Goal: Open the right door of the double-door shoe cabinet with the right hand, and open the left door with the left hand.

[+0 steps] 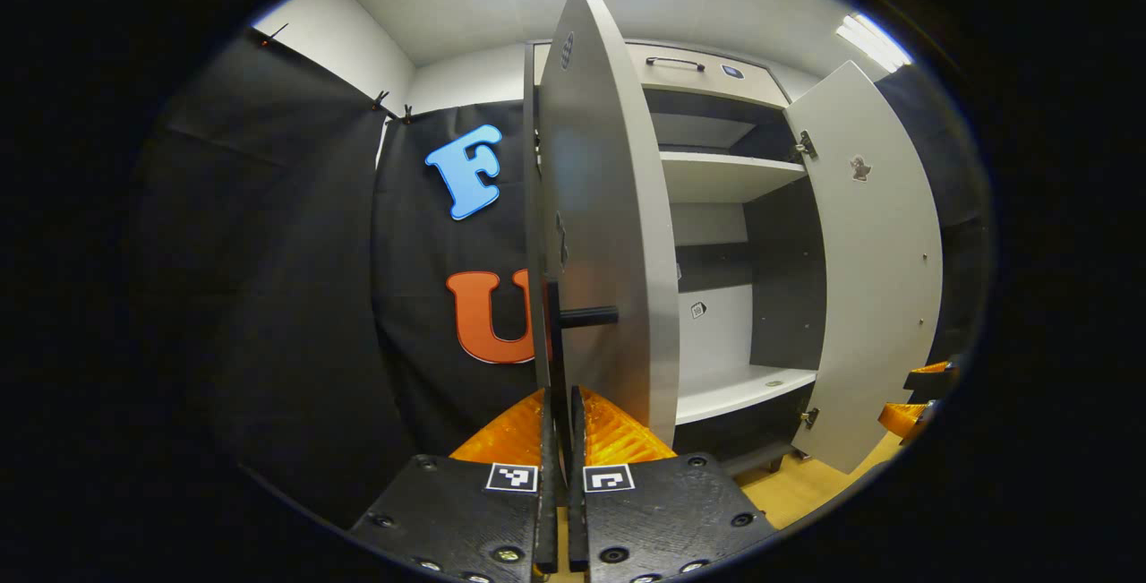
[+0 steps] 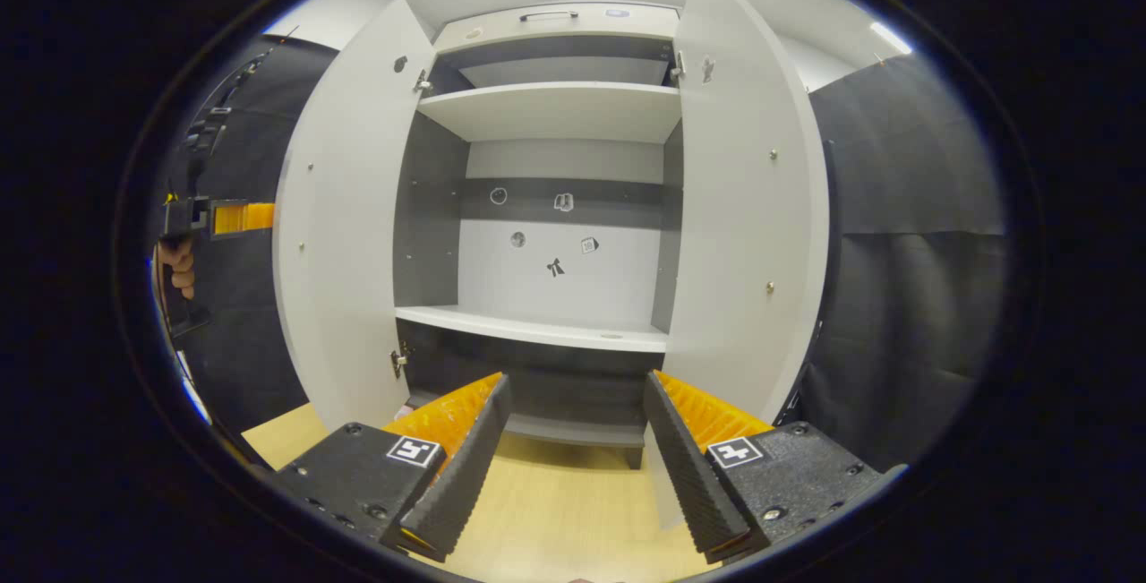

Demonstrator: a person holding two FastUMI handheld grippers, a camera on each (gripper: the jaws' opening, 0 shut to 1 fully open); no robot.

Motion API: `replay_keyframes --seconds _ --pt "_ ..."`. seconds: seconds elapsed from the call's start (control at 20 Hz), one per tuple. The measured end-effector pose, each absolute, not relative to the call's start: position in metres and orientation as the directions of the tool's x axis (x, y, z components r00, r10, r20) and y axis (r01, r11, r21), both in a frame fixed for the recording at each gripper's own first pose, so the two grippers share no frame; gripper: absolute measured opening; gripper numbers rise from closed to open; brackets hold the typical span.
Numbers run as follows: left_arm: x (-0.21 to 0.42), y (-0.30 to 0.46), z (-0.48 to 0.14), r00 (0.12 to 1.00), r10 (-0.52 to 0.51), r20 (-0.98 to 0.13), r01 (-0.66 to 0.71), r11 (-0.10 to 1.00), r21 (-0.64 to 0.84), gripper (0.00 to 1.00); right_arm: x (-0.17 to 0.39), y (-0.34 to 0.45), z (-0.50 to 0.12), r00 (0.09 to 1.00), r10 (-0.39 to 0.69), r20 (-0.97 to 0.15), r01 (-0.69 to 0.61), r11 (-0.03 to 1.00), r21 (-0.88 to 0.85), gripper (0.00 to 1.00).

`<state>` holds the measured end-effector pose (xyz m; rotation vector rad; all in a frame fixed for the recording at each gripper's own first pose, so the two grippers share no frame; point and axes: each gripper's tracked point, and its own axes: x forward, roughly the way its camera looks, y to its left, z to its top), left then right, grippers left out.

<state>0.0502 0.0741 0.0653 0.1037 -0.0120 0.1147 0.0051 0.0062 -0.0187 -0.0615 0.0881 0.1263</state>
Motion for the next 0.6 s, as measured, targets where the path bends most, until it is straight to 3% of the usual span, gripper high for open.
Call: replay_keyframes --seconds 0.15,0.25,0.4,0.6 --pt "0.048 0.11 0.063 0.986 0.168 0.02 -0.169 0.981 0.091 0.01 0.005 0.007 -0.021 0.988 0.121 -0.097 -0.127 0.991 -0.052 0.94" --pt "0.05 0.111 0.061 0.994 0.112 0.019 -0.113 0.993 0.022 0.0 0.004 0.004 -0.023 0.988 0.111 -0.105 -0.117 0.991 -0.057 0.94" --pt "0.051 0.114 0.061 0.998 0.062 0.017 -0.063 0.996 0.065 0.04 0.004 0.004 -0.021 0.989 0.101 -0.105 -0.108 0.992 -0.064 0.94" --pt "0.035 0.115 0.051 0.997 0.076 -0.005 -0.074 0.99 0.122 0.02 0.005 0.008 -0.018 0.991 0.097 -0.097 -0.104 0.992 -0.073 0.94"
